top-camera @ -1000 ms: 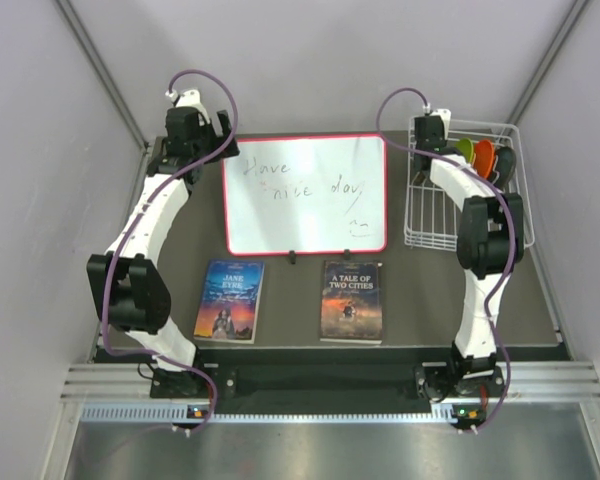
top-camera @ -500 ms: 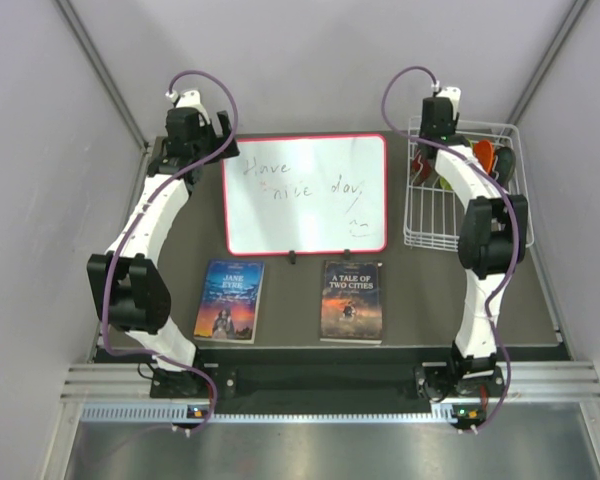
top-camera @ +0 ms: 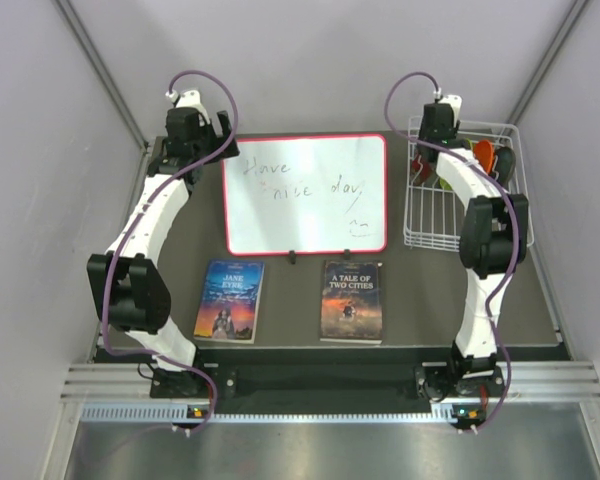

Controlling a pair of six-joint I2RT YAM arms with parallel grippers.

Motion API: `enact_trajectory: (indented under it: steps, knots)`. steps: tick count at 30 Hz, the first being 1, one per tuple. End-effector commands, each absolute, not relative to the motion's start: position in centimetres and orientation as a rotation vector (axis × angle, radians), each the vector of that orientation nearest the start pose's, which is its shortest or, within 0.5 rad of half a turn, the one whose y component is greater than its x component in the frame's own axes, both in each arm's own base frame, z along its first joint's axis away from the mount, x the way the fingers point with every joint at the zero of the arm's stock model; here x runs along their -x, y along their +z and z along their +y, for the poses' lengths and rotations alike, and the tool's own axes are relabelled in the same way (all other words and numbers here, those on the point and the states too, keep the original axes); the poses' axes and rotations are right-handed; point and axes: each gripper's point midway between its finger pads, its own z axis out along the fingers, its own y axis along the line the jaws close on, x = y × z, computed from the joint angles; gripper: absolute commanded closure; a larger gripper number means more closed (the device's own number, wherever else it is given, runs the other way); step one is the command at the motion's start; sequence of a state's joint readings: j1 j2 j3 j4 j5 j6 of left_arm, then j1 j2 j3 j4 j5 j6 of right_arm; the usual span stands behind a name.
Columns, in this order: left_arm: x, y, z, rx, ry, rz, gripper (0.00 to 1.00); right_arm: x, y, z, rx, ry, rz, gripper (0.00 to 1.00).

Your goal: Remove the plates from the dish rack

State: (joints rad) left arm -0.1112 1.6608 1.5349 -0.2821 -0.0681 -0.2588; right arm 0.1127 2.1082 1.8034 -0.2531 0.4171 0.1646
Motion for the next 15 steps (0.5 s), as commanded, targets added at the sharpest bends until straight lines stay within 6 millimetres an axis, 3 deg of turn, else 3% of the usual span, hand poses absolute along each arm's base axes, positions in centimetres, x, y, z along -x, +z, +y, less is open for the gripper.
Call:
enact_trajectory:
  steps: [1,6,11,15]
  knots:
    - [-51.1,28.3,-5.2,0.185,-0.164,1.912,0.01,-58.5,17.2,-0.2,-0.345,-0.225,2.045,0.55]
    - [-51.2,28.5,-5.2,0.184,-0.163,1.908,0.01,-58.5,17.0,-0.2,-0.341,-0.211,2.036,0.60]
    - [-51.1,28.4,-5.2,0.185,-0.161,1.911,0.01,-59.2,18.0,-0.3,-0.322,-0.223,2.024,0.87]
    - [-51.1,28.4,-5.1,0.189,-0.156,1.910,0.01,-59.5,20.0,-0.7,-0.300,-0.272,1.987,1.00]
